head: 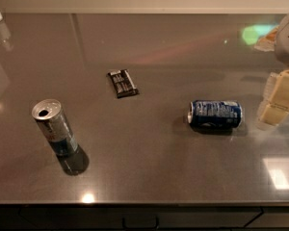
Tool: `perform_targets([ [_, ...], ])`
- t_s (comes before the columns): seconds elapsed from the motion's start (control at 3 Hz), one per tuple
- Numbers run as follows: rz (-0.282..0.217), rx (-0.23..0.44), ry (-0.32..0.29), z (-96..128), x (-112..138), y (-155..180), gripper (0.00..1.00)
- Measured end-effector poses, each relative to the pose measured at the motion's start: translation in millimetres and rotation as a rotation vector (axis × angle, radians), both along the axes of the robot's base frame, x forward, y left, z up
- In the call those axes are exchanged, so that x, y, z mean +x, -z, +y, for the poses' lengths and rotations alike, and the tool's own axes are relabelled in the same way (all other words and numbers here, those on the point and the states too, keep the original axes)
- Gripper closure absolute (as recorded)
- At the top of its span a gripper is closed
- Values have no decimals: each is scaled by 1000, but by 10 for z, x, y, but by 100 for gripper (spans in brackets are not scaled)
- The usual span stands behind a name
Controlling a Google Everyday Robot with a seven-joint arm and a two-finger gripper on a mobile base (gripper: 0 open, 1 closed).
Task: Pick pepsi can
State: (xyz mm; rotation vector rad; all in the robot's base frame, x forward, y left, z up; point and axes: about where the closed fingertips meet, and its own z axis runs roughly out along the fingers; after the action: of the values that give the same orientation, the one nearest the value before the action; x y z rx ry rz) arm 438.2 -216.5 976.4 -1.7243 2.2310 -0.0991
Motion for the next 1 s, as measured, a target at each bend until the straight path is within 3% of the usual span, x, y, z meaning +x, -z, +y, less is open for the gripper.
perform_targets([
  [1.0,15,3,-46,82,109,212,0],
])
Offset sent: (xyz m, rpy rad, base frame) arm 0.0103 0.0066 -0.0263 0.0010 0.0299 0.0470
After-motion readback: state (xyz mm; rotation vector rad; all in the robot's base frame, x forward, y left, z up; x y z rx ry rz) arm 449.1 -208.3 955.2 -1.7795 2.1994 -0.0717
